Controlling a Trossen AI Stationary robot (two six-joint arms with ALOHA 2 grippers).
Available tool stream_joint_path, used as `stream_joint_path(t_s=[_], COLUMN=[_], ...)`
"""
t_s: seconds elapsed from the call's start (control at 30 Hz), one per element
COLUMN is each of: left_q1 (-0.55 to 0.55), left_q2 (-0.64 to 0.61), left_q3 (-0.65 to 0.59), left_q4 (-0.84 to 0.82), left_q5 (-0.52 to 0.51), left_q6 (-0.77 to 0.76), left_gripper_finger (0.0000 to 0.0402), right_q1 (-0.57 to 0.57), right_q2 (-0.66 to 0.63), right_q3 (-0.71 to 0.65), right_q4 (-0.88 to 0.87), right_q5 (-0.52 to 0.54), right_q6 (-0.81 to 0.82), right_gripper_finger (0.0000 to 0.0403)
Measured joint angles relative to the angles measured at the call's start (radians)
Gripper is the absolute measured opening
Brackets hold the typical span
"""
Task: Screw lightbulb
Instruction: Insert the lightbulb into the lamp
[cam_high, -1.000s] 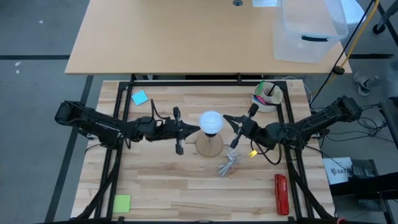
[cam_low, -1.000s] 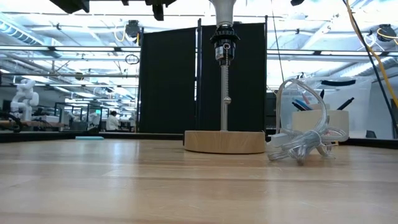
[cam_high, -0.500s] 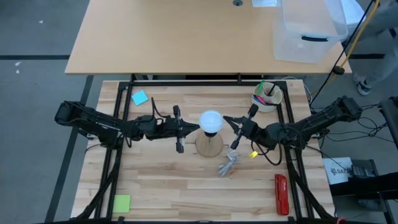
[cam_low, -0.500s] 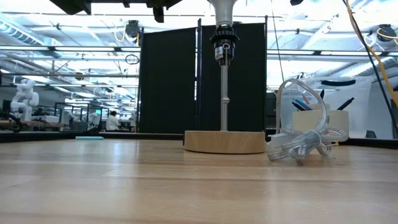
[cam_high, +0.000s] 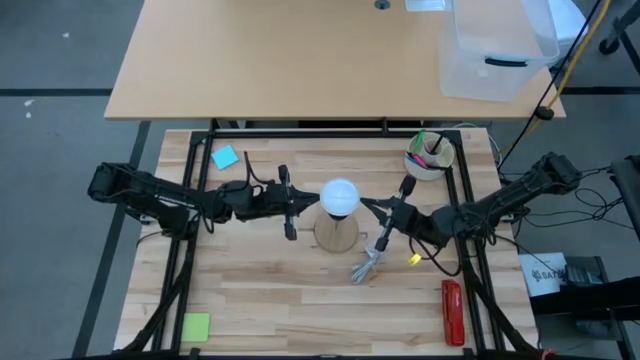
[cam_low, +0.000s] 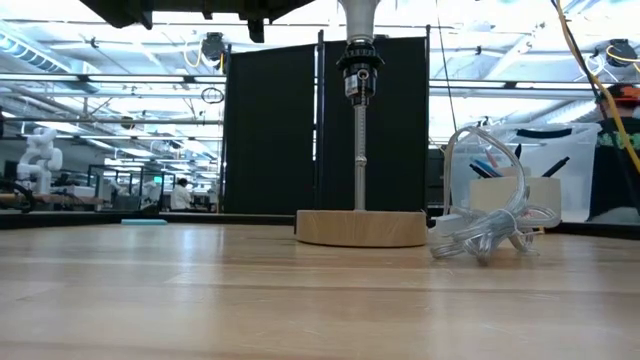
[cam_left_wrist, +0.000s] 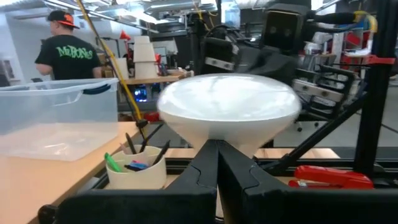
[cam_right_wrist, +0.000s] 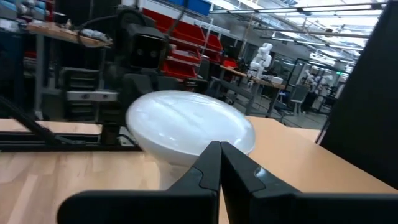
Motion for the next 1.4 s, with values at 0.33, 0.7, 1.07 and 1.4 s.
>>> stream_joint_path(t_s=[0.33,0.7,1.07,1.4], left_q1=[0.024,0.053,0.009,-0.090], left_q2=[0.000,0.000,-0.004,-0.083], left_q3=[0.000,0.000,0.001,0.001], left_q4=[0.003,0.001,-0.045,-0.121], left_q5=[0.007,-0.005,-0.062,-0.160], left_q6=[-0.032,-0.069,-0.048,0.006], left_gripper_finger=[0.0000,0.0000,0.0000,0.0000], right_q1=[0.028,0.056,0.054,0.007], right_q2=[0.003,0.043,0.047,0.046], right_q3=[0.000,0.000,0.000,0.000], right_q4=[-0.007,-0.020,0.009,0.084], right_q5=[-0.002,0.003,0.155,0.168], right_q6=[0.014,0.046,0.011,-0.056], right_gripper_finger=[0.0000,0.0000,0.0000,0.0000])
